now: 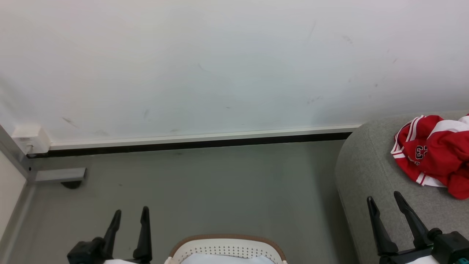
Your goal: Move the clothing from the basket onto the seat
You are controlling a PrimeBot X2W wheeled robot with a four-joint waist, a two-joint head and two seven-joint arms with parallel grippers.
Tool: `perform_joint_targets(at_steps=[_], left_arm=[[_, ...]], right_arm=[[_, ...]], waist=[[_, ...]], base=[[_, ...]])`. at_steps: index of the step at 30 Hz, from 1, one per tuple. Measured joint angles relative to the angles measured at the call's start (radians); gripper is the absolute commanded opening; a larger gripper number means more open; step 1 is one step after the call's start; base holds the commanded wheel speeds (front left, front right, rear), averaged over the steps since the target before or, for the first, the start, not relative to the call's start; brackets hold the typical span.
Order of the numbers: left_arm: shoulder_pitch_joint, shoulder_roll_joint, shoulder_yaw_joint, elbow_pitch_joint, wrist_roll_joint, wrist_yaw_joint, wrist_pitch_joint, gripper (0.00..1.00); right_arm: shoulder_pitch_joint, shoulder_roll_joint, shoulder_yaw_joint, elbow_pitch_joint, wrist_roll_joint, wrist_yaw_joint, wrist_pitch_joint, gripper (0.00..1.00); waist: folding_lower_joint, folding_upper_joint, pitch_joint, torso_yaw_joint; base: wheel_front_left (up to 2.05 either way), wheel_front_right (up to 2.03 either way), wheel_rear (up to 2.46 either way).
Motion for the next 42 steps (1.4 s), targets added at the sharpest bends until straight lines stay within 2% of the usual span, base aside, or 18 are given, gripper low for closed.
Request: perform_joint_targets(at_steps=[15, 16, 22, 42], left_arm=[[-0.001, -0.014, 0.037, 0.022, 0.036, -0.031, 0.000, 1.00], [-0.001, -0.015, 0.036, 0.025, 0.036, -0.034, 0.000, 0.00], [0.020, -0.023, 0.035, 0.070, 0.017, -0.033, 0.017, 0.00], [0.008, -0.023, 0.060, 0.054, -0.341, -0.045, 0.106, 0.00]], right_arm=[[-0.004, 0.002, 0.005, 0.009, 0.003, 0.000, 0.000, 1.00], [-0.004, 0.002, 0.005, 0.011, 0.003, 0.000, 0.000, 0.00], [0.023, 0.014, 0.012, 0.044, 0.026, 0.000, 0.009, 0.00], [0.017, 0.037, -0.055, 0.048, 0.346, 0.000, 0.095, 0.00]], waist=[[0.0000, 0.0000, -0.003, -0.003], [0.0000, 0.0000, -0.003, -0.003], [0.0001, 0.0000, -0.002, -0.002], [0.0000, 0.0000, 0.002, 0.012]], base=[[0.00, 0.00, 0.00], [0.00, 0.00, 0.00], [0.00, 0.00, 0.00], [0.00, 0.00, 0.00]])
